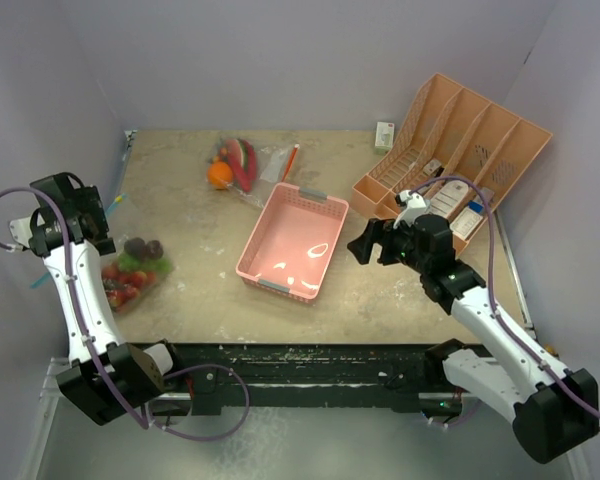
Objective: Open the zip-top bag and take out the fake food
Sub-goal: Pick up the zipper food storage bag at the corner of the board.
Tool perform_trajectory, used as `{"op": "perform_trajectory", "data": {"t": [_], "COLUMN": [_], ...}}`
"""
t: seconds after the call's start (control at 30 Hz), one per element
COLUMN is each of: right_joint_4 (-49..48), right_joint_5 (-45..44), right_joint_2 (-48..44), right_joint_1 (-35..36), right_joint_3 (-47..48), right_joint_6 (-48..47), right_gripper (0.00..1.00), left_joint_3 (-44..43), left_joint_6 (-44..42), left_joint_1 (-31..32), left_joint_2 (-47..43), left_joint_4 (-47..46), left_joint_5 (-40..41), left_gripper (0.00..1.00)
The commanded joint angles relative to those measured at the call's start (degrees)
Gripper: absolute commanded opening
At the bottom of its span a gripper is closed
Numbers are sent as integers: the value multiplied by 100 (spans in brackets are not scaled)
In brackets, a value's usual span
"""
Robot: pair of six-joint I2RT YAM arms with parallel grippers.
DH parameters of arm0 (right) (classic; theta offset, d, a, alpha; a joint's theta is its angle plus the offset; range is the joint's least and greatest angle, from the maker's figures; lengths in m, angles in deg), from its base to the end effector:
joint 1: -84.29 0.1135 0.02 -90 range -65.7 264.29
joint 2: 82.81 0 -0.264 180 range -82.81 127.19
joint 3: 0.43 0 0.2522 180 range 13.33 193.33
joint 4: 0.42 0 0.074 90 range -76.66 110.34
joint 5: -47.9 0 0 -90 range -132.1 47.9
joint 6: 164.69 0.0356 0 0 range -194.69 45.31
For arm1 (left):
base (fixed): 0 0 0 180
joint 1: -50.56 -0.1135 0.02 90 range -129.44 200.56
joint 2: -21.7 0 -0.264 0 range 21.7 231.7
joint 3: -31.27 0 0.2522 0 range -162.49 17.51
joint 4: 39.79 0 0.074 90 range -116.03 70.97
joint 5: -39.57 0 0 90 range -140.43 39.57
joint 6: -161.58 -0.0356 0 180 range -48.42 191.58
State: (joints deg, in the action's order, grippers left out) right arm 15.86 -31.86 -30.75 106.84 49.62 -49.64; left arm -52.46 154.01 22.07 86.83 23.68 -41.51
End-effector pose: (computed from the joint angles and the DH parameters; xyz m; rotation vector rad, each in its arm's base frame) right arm 0.1945 0.0876 0.2786 -0.0836 1.9507 0.7279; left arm 0.1954 0.1124 0.3564 -1.9858 1.2740 -0.2805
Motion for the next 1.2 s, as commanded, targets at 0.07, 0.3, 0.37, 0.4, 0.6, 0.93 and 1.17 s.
{"op": "perform_trajectory", "data": {"t": [0.07,0.3,0.37,0.4,0.6,0.93,1.17], "right_joint_4": [-255,-135,-100,-81,-11,-215,-655], "right_joint_5": [39,0,-15,-18,-22,44,724], "right_joint_2": [133,62,44,31,14,48,-182], "right_joint_1": [12,13,13,13,13,11,22], "right_joint_3": [120,124,123,128,148,115,161], "right_joint_6": [-112,-125,-116,-109,-42,163,-26], "right_gripper": [96,96,96,96,96,94,89], "left_joint_3": [415,559,598,636,605,-205,-483], "left_joint_6": [666,562,367,292,-349,-726,-327], "left_joint_1": [-47,-43,-42,-47,-43,228,1500], "left_joint_2": [97,235,153,86,-234,-239,-420], "left_joint_4": [-227,-625,-839,-959,-1234,-1304,-1408], "left_joint_5": [-171,-299,-310,-290,-385,-1782,-1557], "left_gripper": [98,61,45,33,0,0,0]}}
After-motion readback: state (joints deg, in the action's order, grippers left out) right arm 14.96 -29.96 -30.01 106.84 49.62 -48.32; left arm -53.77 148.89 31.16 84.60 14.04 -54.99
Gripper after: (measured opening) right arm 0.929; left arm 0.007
